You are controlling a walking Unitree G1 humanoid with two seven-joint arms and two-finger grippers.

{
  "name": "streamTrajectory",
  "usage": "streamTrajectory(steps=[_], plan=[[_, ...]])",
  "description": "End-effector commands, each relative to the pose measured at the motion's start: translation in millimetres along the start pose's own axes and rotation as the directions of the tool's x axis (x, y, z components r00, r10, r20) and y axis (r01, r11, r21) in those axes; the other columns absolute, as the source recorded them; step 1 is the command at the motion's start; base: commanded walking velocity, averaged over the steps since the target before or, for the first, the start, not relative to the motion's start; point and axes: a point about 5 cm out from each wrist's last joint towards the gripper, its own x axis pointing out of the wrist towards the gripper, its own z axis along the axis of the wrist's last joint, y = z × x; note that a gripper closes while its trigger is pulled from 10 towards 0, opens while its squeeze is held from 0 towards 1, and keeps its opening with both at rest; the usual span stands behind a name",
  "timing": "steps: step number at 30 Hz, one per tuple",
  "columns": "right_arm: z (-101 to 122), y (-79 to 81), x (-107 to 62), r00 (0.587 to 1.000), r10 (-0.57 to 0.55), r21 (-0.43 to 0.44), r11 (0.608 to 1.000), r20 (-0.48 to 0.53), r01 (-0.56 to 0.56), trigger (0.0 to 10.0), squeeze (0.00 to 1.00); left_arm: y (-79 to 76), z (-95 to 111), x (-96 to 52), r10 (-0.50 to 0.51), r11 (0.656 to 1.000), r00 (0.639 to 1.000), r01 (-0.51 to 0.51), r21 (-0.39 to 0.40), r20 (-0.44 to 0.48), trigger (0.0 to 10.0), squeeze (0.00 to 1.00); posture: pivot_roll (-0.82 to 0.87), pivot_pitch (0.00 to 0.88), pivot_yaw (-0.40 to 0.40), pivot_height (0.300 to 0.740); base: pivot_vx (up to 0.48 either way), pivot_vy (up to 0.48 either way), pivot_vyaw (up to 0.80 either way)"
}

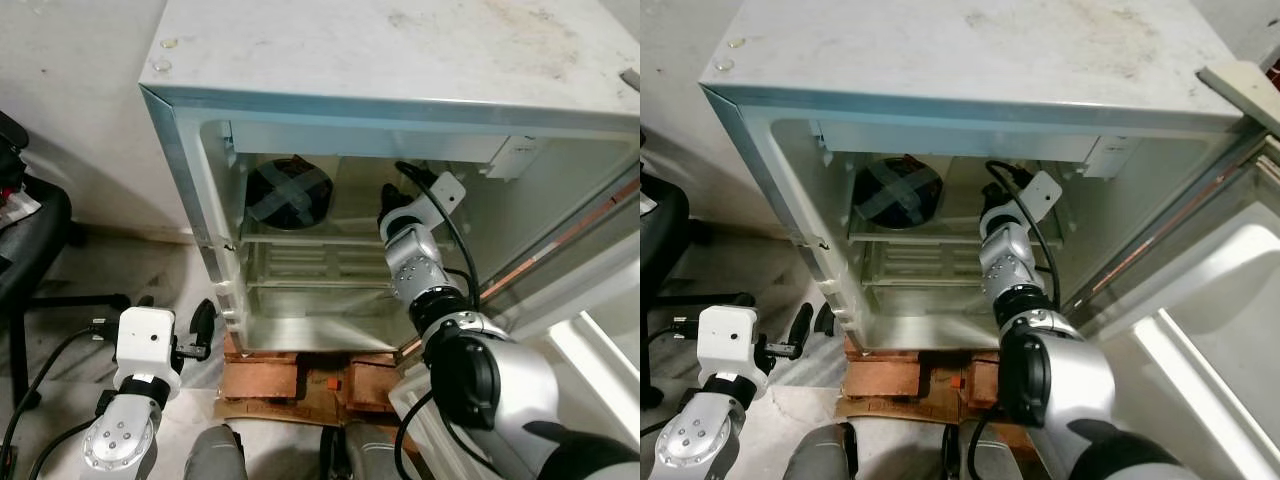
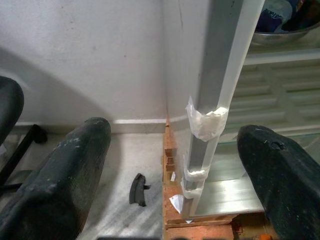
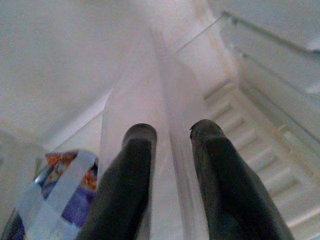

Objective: Restocking fridge

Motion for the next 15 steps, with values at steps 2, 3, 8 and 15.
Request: streamTrajectory(steps=[2,3,8,15], plan=[[6.7,1.2,1.6,0.999,0.016,-0.022,1.0,0.028,-0.016,10.0,1.0,-0.5,-0.5,-1.8,0.01,1.0,1.0,-0.01,0.001,-0.006,10.0,0.0,0.21,0.189,-0.111,0.74,0.0,0.0,0.0],[8.2,2.2,1.8,0.999,0.032,-0.051,0.998,0.037,-0.03,10.0,1.0,-0.5,-0.7,-1.7,0.011,1.0,1.0,-0.011,0.0,-0.007,10.0,0.0,0.21,0.188,-0.112,0.74,0.0,0.0,0.0],[18.6,-7.6,3.6,0.997,0.012,-0.049,0.999,0.071,-0.009,10.0,1.0,-2.5,-1.2,0.1,0.009,1.0,1.0,-0.009,-0.001,-0.006,10.0,0.0,0.21,0.18,-0.114,0.74,0.0,0.0,0.0],[26.9,-7.5,2.7,0.987,0.106,-0.235,0.969,0.118,-0.076,10.0,1.0,-3.9,0.4,4.1,0.006,1.0,1.0,-0.006,0.0,0.004,10.0,0.0,0.2,0.172,-0.113,0.74,0.0,0.0,0.0]])
